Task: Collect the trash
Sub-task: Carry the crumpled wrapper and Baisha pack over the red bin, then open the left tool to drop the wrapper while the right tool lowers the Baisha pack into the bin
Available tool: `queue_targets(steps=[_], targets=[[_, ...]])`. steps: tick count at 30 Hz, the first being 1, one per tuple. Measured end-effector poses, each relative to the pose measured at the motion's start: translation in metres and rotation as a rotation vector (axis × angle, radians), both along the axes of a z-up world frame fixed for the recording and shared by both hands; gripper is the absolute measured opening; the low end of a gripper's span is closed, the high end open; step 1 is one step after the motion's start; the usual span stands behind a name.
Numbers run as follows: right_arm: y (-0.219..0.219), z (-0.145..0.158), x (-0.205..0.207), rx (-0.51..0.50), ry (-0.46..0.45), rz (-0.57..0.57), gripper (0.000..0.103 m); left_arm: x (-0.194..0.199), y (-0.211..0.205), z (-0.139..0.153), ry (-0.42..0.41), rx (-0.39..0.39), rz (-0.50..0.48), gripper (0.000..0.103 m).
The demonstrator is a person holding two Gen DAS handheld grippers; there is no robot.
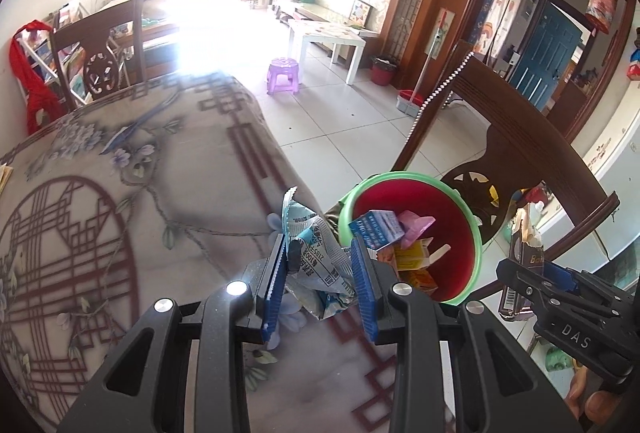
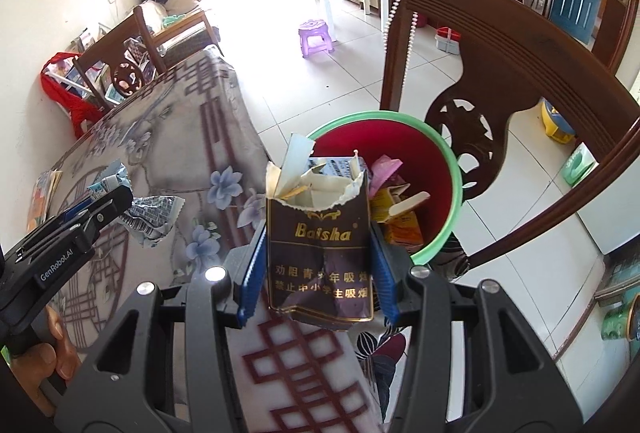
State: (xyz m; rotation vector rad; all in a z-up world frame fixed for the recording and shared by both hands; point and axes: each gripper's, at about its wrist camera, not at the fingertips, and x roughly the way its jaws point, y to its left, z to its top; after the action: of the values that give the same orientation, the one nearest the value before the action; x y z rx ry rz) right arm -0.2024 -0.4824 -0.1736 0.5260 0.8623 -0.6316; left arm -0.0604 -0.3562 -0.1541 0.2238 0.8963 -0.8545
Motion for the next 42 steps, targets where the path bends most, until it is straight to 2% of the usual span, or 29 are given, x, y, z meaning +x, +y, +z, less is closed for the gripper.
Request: queue_targets(steps=[13, 27, 30, 42], targets=[[-0.035, -0.006, -0.012, 0.001, 0.019, -0.050, 0.046, -0.003, -0.042, -0.012, 0.033, 0.011, -0.057, 0.030], [-0.070, -0.008, -0.015, -0.005, 0.031, -0.088, 0.046, -0.003, -0.110, -0.037, 0.084, 0.043, -0.164, 0.030], [-0.075, -0.010, -0.014, -0.006, 0.036, -0.092, 0.046, -0.002, -0.124, -0.040, 0.074, 0.051, -0.184, 0.030], [-0.090, -0.022, -0.014, 0.011, 0.061, -0.111, 0.046, 0.004, -0.153, -0.048, 0.101, 0.067, -0.209, 0.034]])
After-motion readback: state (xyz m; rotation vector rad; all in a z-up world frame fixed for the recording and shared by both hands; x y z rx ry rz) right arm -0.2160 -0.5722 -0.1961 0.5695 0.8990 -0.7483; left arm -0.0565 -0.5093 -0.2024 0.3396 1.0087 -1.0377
